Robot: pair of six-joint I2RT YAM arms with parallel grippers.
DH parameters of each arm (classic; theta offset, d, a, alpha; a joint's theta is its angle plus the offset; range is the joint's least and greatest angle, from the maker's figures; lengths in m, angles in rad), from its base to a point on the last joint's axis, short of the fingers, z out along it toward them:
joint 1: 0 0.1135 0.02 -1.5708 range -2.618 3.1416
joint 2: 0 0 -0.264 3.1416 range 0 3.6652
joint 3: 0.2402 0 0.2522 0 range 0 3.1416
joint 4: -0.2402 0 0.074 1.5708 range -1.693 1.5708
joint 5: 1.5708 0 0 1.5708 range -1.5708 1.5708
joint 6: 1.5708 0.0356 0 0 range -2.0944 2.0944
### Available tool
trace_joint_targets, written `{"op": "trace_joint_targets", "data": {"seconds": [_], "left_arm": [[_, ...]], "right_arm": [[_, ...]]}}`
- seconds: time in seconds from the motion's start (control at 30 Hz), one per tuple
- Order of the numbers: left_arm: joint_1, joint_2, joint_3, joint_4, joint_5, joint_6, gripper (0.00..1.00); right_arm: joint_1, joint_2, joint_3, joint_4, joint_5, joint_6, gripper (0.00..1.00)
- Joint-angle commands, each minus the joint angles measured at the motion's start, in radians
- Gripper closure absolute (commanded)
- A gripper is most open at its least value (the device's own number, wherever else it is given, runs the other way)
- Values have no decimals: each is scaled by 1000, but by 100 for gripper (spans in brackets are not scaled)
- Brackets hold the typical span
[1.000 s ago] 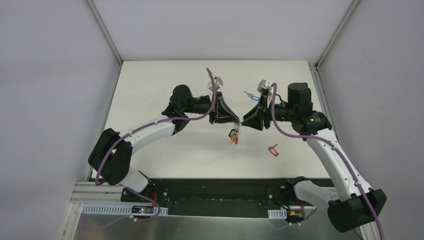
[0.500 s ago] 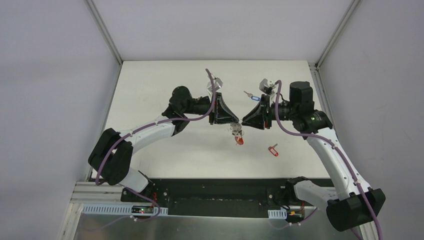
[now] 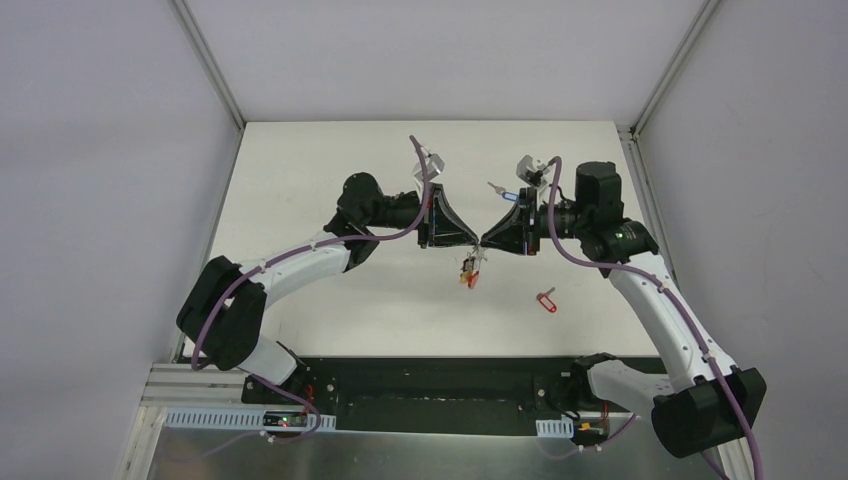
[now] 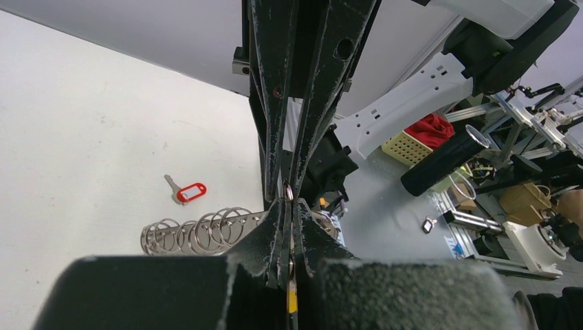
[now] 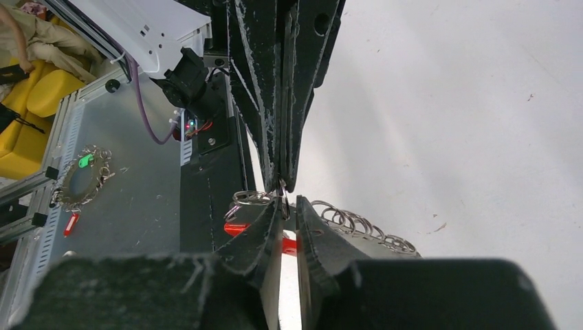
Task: Put the keys on the keyring
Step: Adjust the keyring.
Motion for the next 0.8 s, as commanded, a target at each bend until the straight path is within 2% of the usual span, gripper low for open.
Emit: {"op": "trace_joint_targets", "data": {"seconds": [0.0,0.07,0.13,0.23,0.33,0.47,0.67,0.77], "left_arm": [[2,2,14,101,-10,-30,100],[2,5,15,110,-15,-37,100],[3,6,16,108,-16,-36,100],[3,1,21,62,-1,10,100],[4,-29,45,-146,7,162,99],[3,-61,128,-493,-24,371,86],[0,-53,165,-584,-45,412,77],[-10,-43,183,-636,-45,448,76]], "right_arm": [[1,3,-17,74,-42,31,87],[3,3,-22,79,-50,33,91],[4,0,-17,78,-50,30,100],[13,2,25,-13,-8,-34,100],[53,14,83,-142,87,-139,100],[113,44,121,-249,189,-224,100],[157,70,136,-274,248,-246,100],[159,77,144,-274,247,-243,100]]}}
